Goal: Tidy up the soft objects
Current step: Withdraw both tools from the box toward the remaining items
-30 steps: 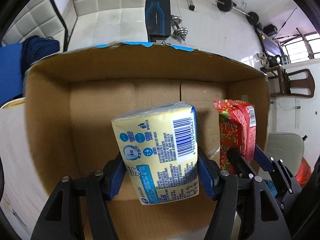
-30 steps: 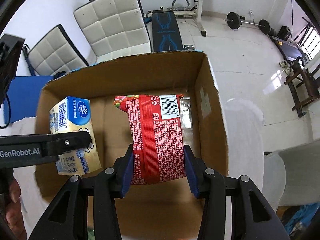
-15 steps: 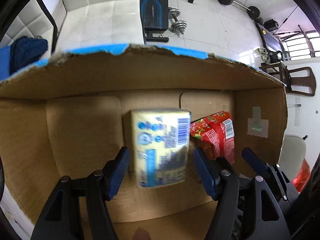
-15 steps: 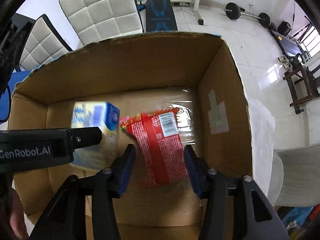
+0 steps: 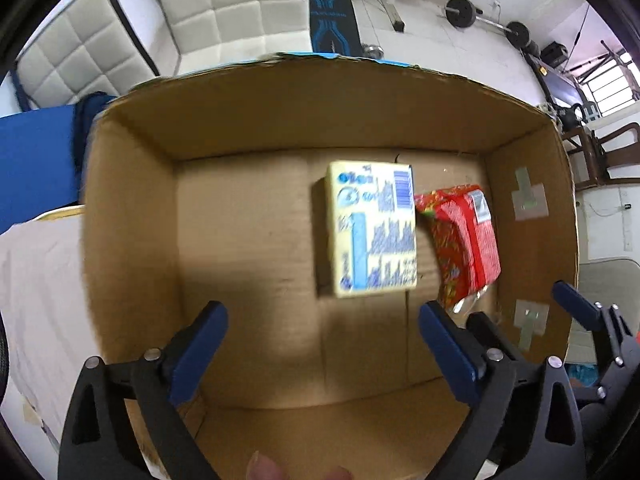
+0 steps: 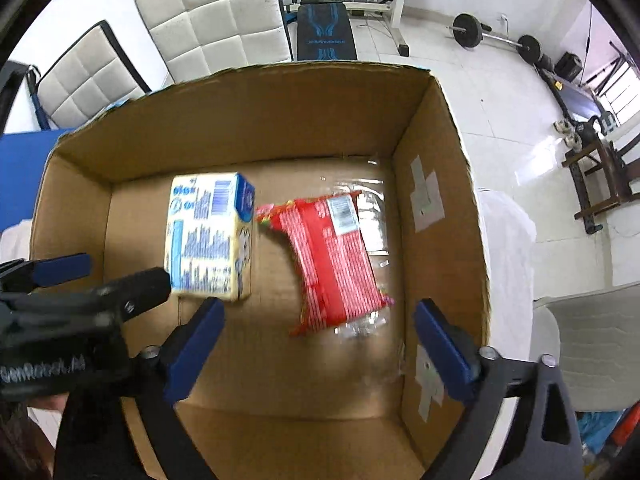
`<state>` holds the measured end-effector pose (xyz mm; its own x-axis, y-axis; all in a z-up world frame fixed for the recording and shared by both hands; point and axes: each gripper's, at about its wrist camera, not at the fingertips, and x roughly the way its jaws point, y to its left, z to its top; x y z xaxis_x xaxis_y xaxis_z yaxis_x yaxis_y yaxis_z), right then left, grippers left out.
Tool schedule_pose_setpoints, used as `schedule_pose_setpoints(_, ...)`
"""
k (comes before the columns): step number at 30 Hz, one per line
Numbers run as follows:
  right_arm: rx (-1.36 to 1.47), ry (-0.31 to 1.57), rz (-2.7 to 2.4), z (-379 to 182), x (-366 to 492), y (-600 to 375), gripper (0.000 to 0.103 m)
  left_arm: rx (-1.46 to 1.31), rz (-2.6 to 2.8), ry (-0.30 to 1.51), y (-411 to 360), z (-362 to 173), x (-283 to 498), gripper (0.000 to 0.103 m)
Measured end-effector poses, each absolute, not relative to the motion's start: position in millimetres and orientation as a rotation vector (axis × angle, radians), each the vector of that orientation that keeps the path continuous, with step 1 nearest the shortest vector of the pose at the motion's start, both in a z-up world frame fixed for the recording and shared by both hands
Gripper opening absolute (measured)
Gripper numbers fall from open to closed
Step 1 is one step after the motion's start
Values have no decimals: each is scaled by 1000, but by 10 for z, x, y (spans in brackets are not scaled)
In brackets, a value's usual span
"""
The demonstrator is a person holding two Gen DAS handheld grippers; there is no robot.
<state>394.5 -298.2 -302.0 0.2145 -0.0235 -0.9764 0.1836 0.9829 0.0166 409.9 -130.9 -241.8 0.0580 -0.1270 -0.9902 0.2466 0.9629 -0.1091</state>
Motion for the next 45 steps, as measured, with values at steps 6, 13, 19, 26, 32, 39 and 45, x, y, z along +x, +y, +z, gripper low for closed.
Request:
schedule_pose_setpoints(6,106,1304,-141,-2777,3620,-2891,103,90,-251,1408,-1103,-2141,3760,99)
schedule_pose_setpoints(13,91,1248,-139,-2382,3195,-2806,103,84,-222,1306,-939,-1697,3372,99)
schedule_pose_setpoints(19,93,1200,-136,-1974,2762,-2700,103,44,-207,1249,-775,-1319,3037,99)
schedule_pose_setpoints(26,120,1153,-136,-1580,2290,-2654,103,53,-207,1187,-696,-998,2578,99)
schedule_pose_setpoints(32,160,1130,-129,-1363,1973,-2658,103,63,-201,1143,-648,-788,2284,99)
schedule_pose_setpoints(39,183,1196,-124,-1571,1801,-2627,103,6,-144,1209,-353,-1033,2082,99)
schedule_pose_setpoints(45,218,1365,-173,-2372,1750,-2756,103,-171,-45,1437,52,-1885,1913,99)
